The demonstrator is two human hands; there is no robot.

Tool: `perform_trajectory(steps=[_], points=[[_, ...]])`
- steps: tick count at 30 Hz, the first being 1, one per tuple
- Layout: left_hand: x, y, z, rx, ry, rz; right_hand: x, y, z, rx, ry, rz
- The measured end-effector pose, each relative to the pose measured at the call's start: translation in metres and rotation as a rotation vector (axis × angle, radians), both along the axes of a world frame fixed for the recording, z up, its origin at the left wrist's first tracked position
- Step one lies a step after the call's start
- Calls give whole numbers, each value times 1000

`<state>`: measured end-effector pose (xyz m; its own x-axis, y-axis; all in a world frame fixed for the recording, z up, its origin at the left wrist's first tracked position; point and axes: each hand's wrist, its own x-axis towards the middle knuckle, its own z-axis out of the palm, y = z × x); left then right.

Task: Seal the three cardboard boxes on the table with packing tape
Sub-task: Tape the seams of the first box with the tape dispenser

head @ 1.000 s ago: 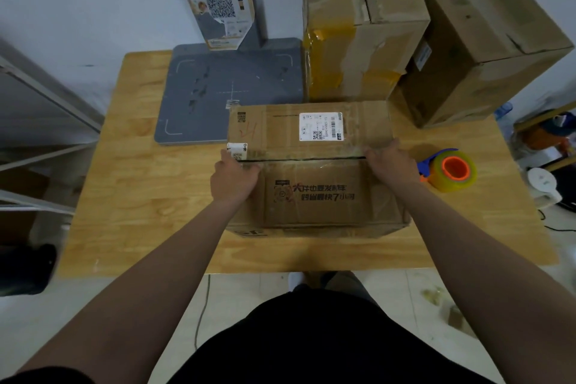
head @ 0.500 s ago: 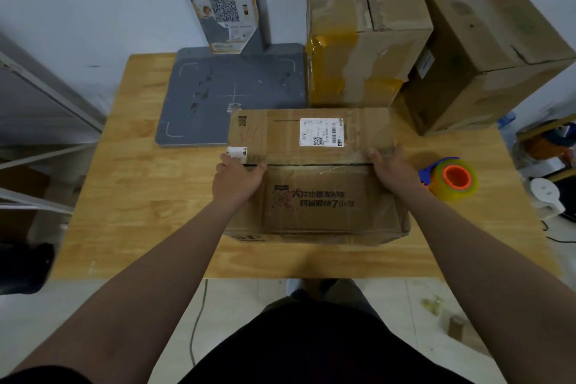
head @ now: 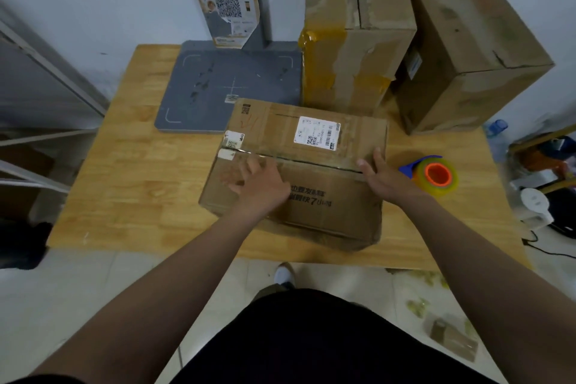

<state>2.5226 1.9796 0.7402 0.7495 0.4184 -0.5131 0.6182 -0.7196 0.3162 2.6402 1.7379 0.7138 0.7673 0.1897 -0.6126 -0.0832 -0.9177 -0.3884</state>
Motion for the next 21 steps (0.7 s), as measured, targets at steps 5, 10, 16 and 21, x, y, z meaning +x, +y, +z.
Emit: perform_trajectory(steps=[5,10,16,21], points=[[-20,-71,3,-40,38,-109,-8,-34,20,-184,-187,183],[-35,-149,-9,-56,87,-108,-28,-75,29,-219,-278,349],[-56,-206,-23,35,89,-208,-51,-118,15,-146,-354,444],[-71,-189,-31,59,-6,-354,-76,-137,7,-131,-400,469]])
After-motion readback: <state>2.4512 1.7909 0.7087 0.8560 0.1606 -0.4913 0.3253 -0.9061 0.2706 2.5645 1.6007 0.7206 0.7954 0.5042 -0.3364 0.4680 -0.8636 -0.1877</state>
